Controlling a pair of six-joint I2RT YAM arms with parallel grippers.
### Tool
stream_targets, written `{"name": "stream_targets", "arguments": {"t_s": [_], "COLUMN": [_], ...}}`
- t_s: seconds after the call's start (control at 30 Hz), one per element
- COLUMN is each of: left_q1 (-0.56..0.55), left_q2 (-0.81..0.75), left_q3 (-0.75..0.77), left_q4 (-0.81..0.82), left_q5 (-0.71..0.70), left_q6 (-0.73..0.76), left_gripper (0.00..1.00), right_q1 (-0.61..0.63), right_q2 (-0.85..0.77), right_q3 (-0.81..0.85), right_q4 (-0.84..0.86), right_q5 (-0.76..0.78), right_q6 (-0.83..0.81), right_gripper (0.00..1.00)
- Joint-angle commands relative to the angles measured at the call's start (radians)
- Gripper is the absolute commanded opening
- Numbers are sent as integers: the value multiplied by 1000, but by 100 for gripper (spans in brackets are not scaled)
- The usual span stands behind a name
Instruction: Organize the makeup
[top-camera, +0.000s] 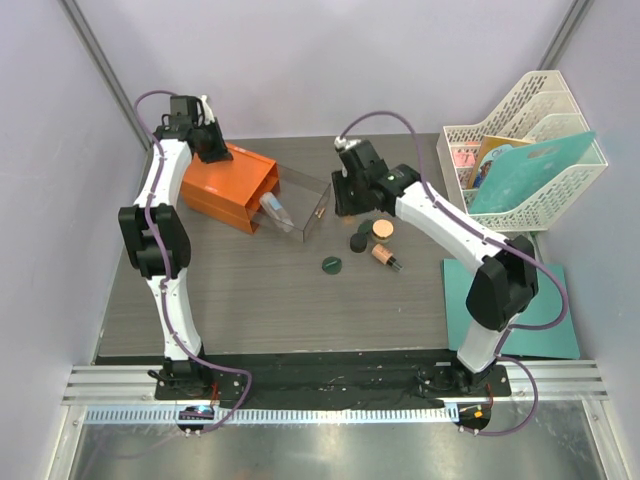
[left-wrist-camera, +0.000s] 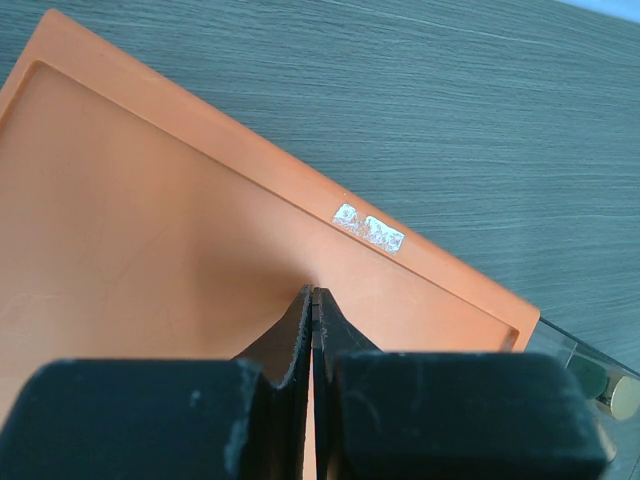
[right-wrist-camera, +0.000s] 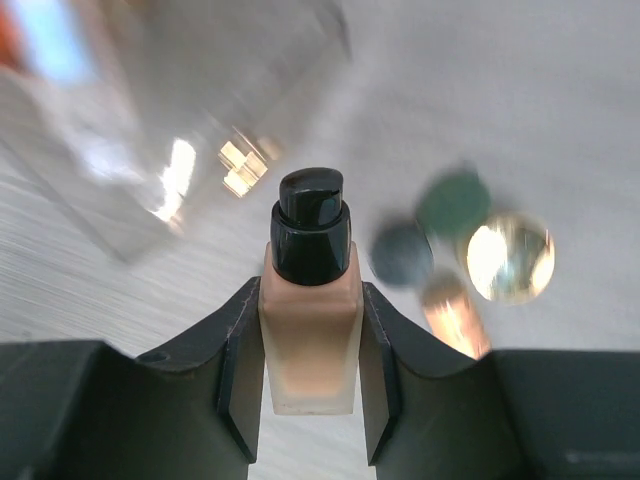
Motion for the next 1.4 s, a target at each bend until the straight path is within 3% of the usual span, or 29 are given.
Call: {"name": "stream_targets", "arguments": {"t_s": [0.0, 0.33, 0.63, 0.73, 0.93, 0.97, 1.1, 1.23, 1.37], "left_q1": [4, 4, 4, 3, 4, 4, 4, 4, 4], "left_q2": [226, 222, 219, 217, 220, 219, 219, 219, 217], "left_q3": [-175, -179, -190, -192, -190, -190, -190, -190, -192], "left_q4": [-448, -443, -445, -445, -448, -448, -447, -447, -447], "left_q5": [-141, -143, -143, -143, -143, -145, -145, -143, -146], "left_q6": [60, 60, 57, 55, 57, 55, 55, 55, 54], "left_gripper": [0, 0, 1, 3, 3, 3, 3, 3, 1], "right_q1": [-1, 6, 25, 28, 31, 31, 38, 40, 42], "right_q2": [-35, 158, 391, 436, 485, 488, 491, 483, 468], "right_q3": [161, 392, 644, 659, 662, 662, 667, 675, 682], "right_q4": [70, 180, 130, 123, 114, 113, 111, 113, 113], "right_q5": [-54, -180, -226, -237, -257, -258, -234, -214, -194], "right_q6": [-22, 3, 14, 21, 41, 49, 43, 32, 27], "right_gripper": [1, 1, 4, 6, 24, 36, 52, 63, 64]}}
